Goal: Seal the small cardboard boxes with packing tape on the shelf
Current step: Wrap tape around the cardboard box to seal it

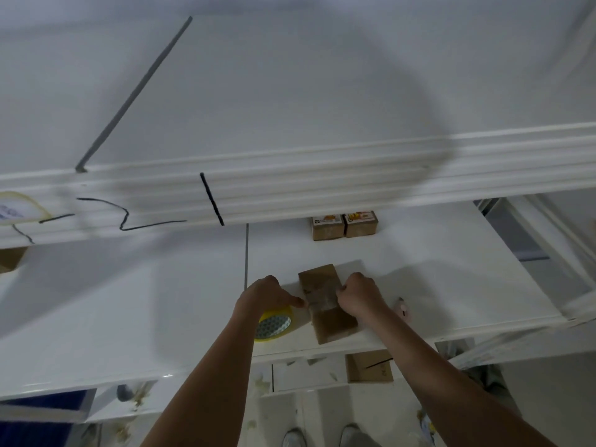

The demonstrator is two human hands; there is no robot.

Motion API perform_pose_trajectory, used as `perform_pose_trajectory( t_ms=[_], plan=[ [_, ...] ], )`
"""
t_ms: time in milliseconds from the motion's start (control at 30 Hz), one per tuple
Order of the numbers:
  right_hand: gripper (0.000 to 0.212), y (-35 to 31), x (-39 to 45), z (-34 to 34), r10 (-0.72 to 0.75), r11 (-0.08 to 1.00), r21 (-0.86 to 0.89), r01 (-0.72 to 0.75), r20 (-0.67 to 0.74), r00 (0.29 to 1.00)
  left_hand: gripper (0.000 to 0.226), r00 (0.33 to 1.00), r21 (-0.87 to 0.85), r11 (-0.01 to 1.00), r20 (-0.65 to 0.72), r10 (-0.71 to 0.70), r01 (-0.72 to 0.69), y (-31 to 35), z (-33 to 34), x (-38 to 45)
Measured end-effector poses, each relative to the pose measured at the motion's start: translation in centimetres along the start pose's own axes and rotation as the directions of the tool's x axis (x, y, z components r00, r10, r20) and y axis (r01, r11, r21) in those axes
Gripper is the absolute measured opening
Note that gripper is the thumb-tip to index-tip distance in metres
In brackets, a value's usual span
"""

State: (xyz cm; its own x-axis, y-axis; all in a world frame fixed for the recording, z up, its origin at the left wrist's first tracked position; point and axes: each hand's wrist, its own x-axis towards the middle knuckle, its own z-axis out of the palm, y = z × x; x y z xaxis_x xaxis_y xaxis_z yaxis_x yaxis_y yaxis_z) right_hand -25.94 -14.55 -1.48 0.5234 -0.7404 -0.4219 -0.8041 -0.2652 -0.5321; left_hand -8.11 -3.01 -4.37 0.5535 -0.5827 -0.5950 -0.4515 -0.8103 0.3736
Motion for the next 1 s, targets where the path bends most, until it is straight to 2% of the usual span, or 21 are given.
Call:
perform_pose_trajectory(
  t_ms=[100,267,367,500,700,800,867,1000],
  plan=[
    [0.024,-1.6,-0.2,0.4,0.006,0.992,-0.123,0.002,0.070,0.998,0.100,1.000,0.002,1.000,-0.014,-0.004,0.004,0.1,0.1,-0.3],
    [0.050,-3.8,0.5,1.6,0.139,0.951,-0.301,-0.077,0.189,0.972,0.087,0.998,0.005,1.000,-0.058,0.003,-0.003,0.1,0.3,-0.8],
    [0.063,-4.5,0.5,2.8,0.230,0.917,-0.363,-0.163,0.150,0.962,0.087,0.999,0.031,1.000,-0.054,0.007,-0.006,0.2,0.2,-0.7],
    [0.043,-4.9,0.1,3.2,0.220,0.912,-0.364,-0.191,0.040,0.975,0.091,0.998,0.070,0.997,-0.050,0.032,-0.029,0.1,0.0,-0.7],
    [0.032,-5.4,0.0,2.9,0.228,0.910,-0.365,-0.198,0.041,0.973,0.081,0.996,0.085,0.993,-0.037,0.083,-0.080,-0.5,-0.3,0.0],
    [0.024,-5.2,0.2,3.0,0.215,0.904,-0.382,-0.191,0.022,0.976,0.072,0.995,0.092,0.991,0.022,0.094,-0.096,-0.7,-0.9,-0.2],
    [0.024,-5.2,0.3,3.4,0.209,0.902,-0.389,-0.187,0.014,0.978,0.067,0.993,0.111,0.988,0.052,0.104,-0.109,-1.1,-1.7,-0.3],
    [0.039,-5.3,0.5,4.7,0.226,0.899,-0.383,-0.213,-0.014,0.974,0.066,0.988,0.111,0.985,0.098,0.121,-0.132,-2.4,-2.8,-0.3]
  ],
)
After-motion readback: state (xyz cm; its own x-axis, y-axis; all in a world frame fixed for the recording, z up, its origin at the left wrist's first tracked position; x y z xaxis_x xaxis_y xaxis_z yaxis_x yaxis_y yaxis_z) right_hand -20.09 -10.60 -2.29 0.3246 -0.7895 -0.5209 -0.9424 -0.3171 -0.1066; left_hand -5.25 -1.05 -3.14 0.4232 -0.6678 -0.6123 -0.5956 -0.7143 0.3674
